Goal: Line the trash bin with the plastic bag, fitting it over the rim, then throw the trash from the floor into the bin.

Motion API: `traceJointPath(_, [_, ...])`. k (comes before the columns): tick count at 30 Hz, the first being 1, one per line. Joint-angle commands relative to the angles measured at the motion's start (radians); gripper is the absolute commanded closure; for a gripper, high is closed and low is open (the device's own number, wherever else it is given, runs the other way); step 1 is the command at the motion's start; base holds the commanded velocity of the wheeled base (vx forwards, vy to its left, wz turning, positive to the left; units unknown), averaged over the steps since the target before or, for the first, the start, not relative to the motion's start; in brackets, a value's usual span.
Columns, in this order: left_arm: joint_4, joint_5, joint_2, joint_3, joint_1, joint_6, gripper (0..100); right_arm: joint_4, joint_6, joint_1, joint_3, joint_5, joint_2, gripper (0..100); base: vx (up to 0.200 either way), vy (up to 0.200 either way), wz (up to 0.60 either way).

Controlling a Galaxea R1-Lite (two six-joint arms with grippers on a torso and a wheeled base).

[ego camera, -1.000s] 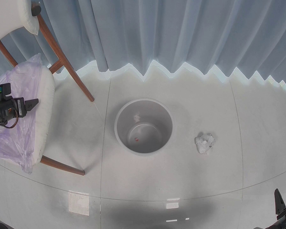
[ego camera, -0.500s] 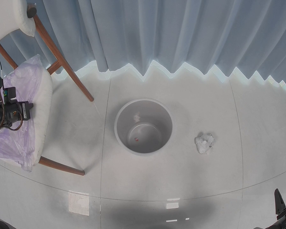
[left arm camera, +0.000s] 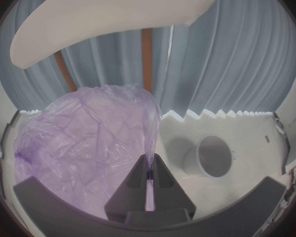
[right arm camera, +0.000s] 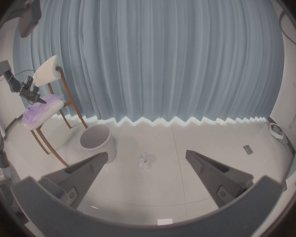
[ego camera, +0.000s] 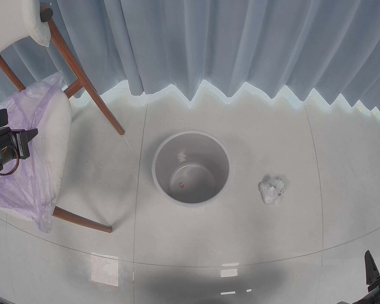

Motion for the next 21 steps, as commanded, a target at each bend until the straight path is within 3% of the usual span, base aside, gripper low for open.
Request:
traceJointPath(1, [0.002, -0.073, -0.129, 0.017, -0.012, -0.015, 100, -0.001, -0.001, 0.0, 0.018, 0.001, -0.017, 0, 0.0, 0.0, 0.0])
traceJointPath(5, [0.003, -0.149, -0.178, 0.017, -0.057, -0.081, 100, -0.001, -0.004, 0.0, 0.018, 0.001, -0.017, 0, 0.0, 0.0, 0.0])
traceJointPath(11, [-0.001, -0.156, -0.195, 0.003, -0.173, -0.184, 100, -0.001, -0.003, 0.0, 0.018, 0.001, -0.017, 0, 0.0, 0.0, 0.0])
traceJointPath(21, [-0.004, -0.155, -0.192, -0.021, -0.344, -0.207, 100, -0.001, -0.001, 0.0, 0.018, 0.0, -0.017, 0, 0.0, 0.0, 0.0])
